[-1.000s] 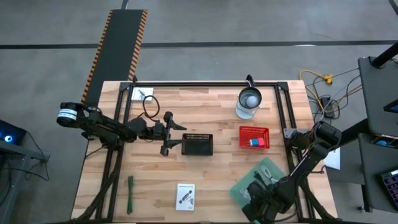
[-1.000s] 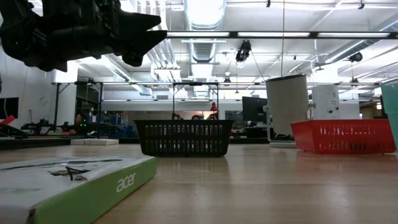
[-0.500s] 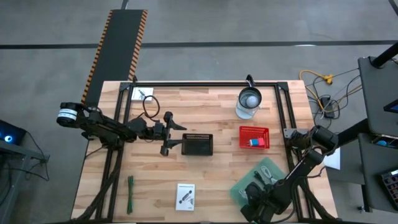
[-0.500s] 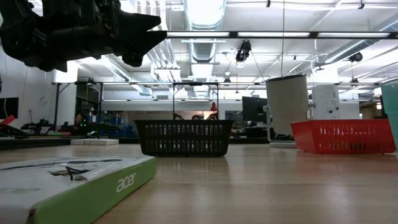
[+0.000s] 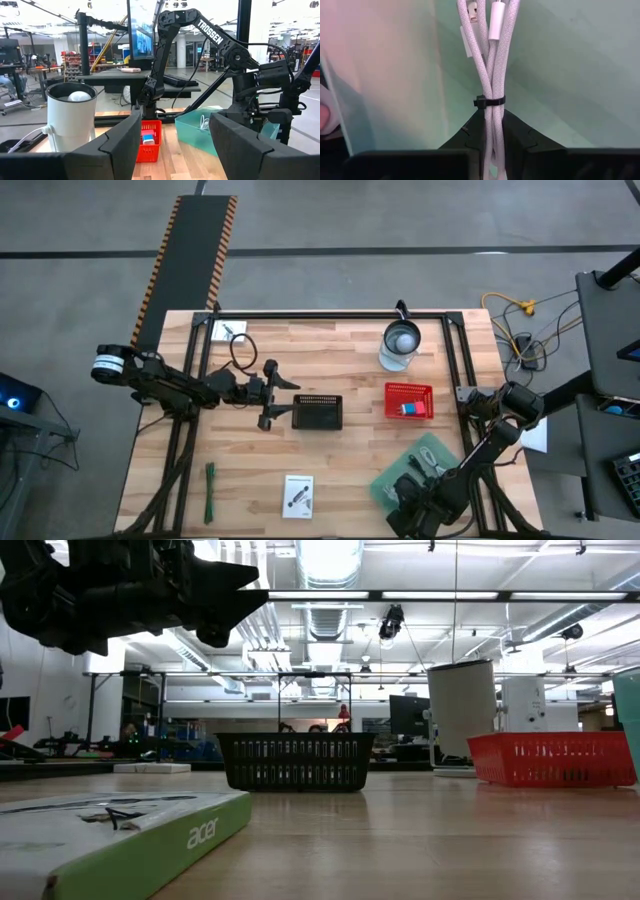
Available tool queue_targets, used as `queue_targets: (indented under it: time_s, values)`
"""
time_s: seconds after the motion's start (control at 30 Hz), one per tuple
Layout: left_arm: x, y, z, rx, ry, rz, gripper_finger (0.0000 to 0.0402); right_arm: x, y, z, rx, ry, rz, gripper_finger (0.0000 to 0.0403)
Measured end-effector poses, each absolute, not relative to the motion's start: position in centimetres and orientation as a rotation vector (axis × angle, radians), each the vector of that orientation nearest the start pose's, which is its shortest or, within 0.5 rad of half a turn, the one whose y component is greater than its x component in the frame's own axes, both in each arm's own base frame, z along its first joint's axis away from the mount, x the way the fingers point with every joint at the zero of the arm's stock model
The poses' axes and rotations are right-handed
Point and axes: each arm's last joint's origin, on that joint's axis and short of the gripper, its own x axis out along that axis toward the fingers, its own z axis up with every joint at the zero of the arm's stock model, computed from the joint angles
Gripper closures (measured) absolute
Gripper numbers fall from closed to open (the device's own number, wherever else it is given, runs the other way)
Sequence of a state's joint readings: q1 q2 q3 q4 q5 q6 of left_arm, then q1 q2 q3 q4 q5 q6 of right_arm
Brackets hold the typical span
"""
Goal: Pick and place items into bin
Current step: Put the white charger cable into the blue bin, then put the green charger cable into the blue bin
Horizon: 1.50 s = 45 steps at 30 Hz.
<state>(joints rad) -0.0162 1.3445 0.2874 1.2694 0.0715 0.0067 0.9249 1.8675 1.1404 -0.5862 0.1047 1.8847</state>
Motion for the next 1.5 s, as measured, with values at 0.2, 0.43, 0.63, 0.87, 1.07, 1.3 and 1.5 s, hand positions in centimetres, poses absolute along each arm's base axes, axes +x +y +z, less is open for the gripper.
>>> queue_targets:
  time_s: [0.2,0.43,0.63,0.87,1.07,1.3,1.5]
  values:
    - [22.8,-0.6,19.7,0.013,-0.214,-0.087,0.0182,21.0,27.3,14.5,0.926,1.28,-0.549,0.0353]
    - [22.8,-0.6,19.7,0.013,-0.215,-0.087,0.0182,21.0,27.4,14.5,0.925,1.28,-0.547,0.0314]
    - [22.8,-0.6,19.7,0.013,-0.215,-0.087,0.0182,21.1,27.5,14.7,0.93,1.279,-0.542,0.0279]
    - [22.8,-0.6,19.7,0.013,-0.215,-0.087,0.0182,21.0,27.4,15.1,0.916,1.284,-0.522,0.0255]
    - [22.8,-0.6,19.7,0.013,-0.215,-0.087,0.0182,20.9,27.2,16.2,0.787,1.295,-0.37,0.026]
    - [22.8,-0.6,19.7,0.013,-0.214,-0.087,0.0182,20.9,27.3,16.9,0.579,1.298,-0.171,0.0271]
    - [22.8,-0.6,19.7,0.013,-0.214,-0.087,0.0182,21.0,27.2,16.9,0.353,1.293,0.004,0.0268]
